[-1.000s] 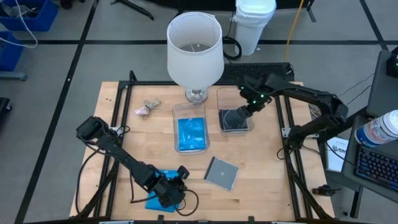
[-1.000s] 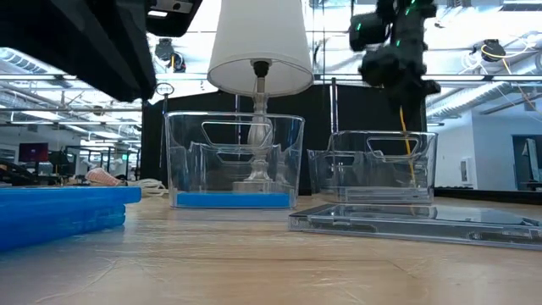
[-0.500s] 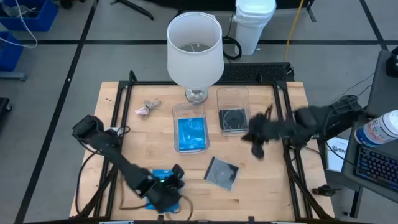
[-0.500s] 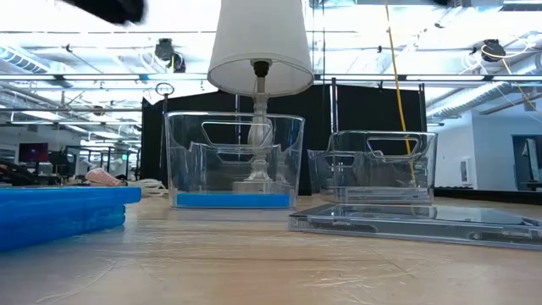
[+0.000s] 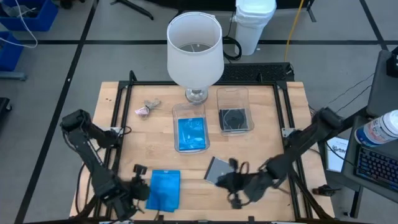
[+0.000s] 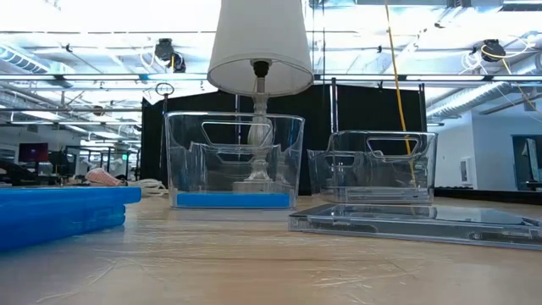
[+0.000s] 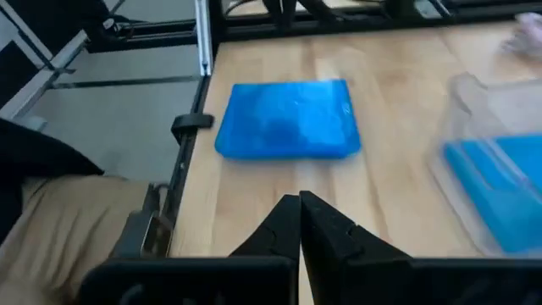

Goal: Pick & place jewel cases by type
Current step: Put the blue cd case into the left transparent bin

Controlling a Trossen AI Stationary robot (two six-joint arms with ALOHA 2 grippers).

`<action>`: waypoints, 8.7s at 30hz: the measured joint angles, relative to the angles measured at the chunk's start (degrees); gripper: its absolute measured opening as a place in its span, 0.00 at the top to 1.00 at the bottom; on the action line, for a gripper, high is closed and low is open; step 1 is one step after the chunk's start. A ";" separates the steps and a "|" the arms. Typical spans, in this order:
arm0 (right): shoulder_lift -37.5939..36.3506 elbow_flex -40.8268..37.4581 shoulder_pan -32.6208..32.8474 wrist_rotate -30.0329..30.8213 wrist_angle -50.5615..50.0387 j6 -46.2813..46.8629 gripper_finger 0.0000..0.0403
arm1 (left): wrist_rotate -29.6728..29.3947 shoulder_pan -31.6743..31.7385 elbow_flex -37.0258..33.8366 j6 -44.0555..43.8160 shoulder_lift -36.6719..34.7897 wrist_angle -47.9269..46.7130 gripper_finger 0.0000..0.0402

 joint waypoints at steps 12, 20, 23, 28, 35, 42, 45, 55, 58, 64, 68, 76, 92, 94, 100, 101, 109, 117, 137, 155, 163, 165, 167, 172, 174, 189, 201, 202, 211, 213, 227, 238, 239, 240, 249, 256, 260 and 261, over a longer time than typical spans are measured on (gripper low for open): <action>12.32 0.83 -6.03 -17.01 24.05 -2.66 0.99 | -1.93 -11.78 -9.76 -0.39 0.00 6.61 0.89; 15.77 0.89 -8.08 -19.21 39.17 -2.33 0.99 | -1.68 -12.10 -13.96 -0.55 0.00 7.84 0.89; 16.50 0.89 -8.97 -13.14 42.36 -1.51 0.99 | -1.72 -11.97 -14.51 0.31 0.00 9.90 0.89; 18.96 1.00 -9.92 -6.13 39.19 4.36 1.00 | -1.65 -11.98 -14.57 3.77 0.00 15.11 0.89; 28.83 11.63 -9.46 -7.84 33.44 12.20 1.00 | -1.68 -12.19 -14.57 8.60 0.02 17.23 0.89; 32.72 17.77 -9.46 -8.12 27.28 20.11 1.00 | -1.96 -12.08 -14.57 10.26 0.04 17.15 0.89; 32.65 18.25 -9.13 -9.10 21.62 25.41 1.00 | -1.99 -12.09 -14.57 9.20 0.04 17.17 0.89; 32.67 23.27 -5.99 -1.93 8.73 34.74 1.00 | -4.10 -11.97 -14.57 12.00 0.04 17.67 0.89; 33.56 23.33 -6.66 -4.95 9.67 36.41 0.99 | -5.16 -11.21 -14.57 13.57 0.04 17.87 0.89; 35.93 23.10 -8.86 -10.92 9.13 37.82 0.84 | -4.46 -8.56 -14.57 14.94 1.89 18.00 0.89; 35.96 23.23 -10.21 -11.95 9.37 39.19 0.68 | -3.35 -6.96 -14.57 16.89 4.34 18.35 0.89; 35.97 23.19 -12.80 -19.25 9.27 42.00 0.50 | -2.55 -5.63 -14.59 18.31 6.14 19.22 0.89; 35.97 20.82 -14.50 -19.92 13.88 42.04 0.53 | -2.38 -5.00 -14.33 21.47 6.10 17.17 0.89; 35.97 20.55 -14.49 -19.94 13.58 41.88 0.53 | -2.58 -4.57 -14.30 22.38 6.10 17.79 0.89; 37.64 20.52 -14.49 -20.17 16.51 41.86 0.53 | -3.09 -2.44 -14.29 25.30 6.08 20.10 0.89; 38.15 20.50 -14.49 -20.27 17.75 41.95 0.53 | -2.88 -2.06 -14.26 25.87 6.05 20.60 0.89; 39.23 20.67 -14.71 -21.47 20.83 41.36 0.53 | -1.61 -0.45 -14.23 26.84 6.03 20.96 0.89; 39.38 20.58 -14.71 -21.62 22.04 40.09 0.54 | -1.74 -0.21 -14.20 28.97 7.84 25.08 0.89; 33.90 20.45 -14.80 -23.07 2.74 41.93 0.54 | -3.84 -0.52 -14.22 26.49 9.51 26.09 0.89; 34.47 20.60 -14.49 -26.46 1.56 45.07 0.54 | -3.63 -0.52 -14.31 26.58 9.51 29.33 0.89; 34.55 20.58 -14.31 -26.45 2.43 44.90 0.54 | -4.72 -3.41 -14.35 26.48 7.55 29.56 0.89; 34.55 20.58 -14.22 -26.32 2.43 44.87 0.54 | -8.12 -4.87 -13.96 27.15 5.97 30.37 0.89; 34.55 20.58 -14.21 -26.10 2.43 44.84 0.54 | -13.09 -5.38 -13.25 27.89 4.89 31.84 0.89; 34.57 20.56 -14.16 -25.67 2.76 44.58 0.54 | -15.18 -2.53 -13.85 29.73 5.16 34.01 0.89; 34.57 20.54 -14.07 -24.80 3.14 44.32 0.54 | -15.17 -0.79 -15.11 29.70 5.14 35.81 0.89; 34.64 20.50 -13.92 -28.76 4.25 42.92 0.54 | -11.81 4.12 -25.54 26.41 4.87 47.78 0.89; 34.55 20.61 -14.01 -36.55 3.11 48.00 0.54 | -11.19 4.13 -26.92 24.93 4.92 49.98 0.89; 34.57 20.58 -14.05 -36.57 4.23 47.77 0.54 | -11.19 4.11 -26.92 24.91 4.96 49.98 0.89; 36.44 20.56 -14.31 -37.50 14.55 45.70 0.54 | -10.73 4.11 -26.98 24.81 5.01 49.78 0.89; 36.48 20.56 -14.29 -37.10 14.77 44.45 0.54 | -10.73 4.11 -27.53 24.85 5.03 50.70 0.89; 36.83 20.43 -14.97 -31.09 19.17 36.22 0.54 | -11.28 4.27 -34.53 24.84 5.01 64.91 0.89; 36.44 20.70 -15.37 -30.05 12.90 35.85 0.54 | -11.63 4.38 -34.55 24.75 5.18 65.91 0.89; 35.95 20.70 -15.55 -30.45 10.69 35.62 0.54 | -11.57 4.38 -34.55 24.51 5.20 65.85 0.89; 35.44 20.69 -15.71 -30.70 8.29 35.13 0.54 | -11.61 4.38 -34.55 24.27 5.25 65.87 0.89; 33.60 20.54 -14.44 -31.72 2.93 38.03 0.54 | -11.92 4.43 -34.51 23.37 5.69 65.66 0.89; 33.46 20.54 -10.67 -29.91 7.18 45.19 0.55 | -13.37 4.42 -34.40 22.29 8.24 67.45 0.89; 34.34 20.53 -9.00 -27.48 8.70 49.58 0.60 | -13.28 4.49 -34.42 21.92 8.34 68.15 0.89; 34.72 20.48 -8.69 -27.36 9.65 50.36 0.60 | -13.26 4.49 -34.42 21.93 8.37 68.25 0.89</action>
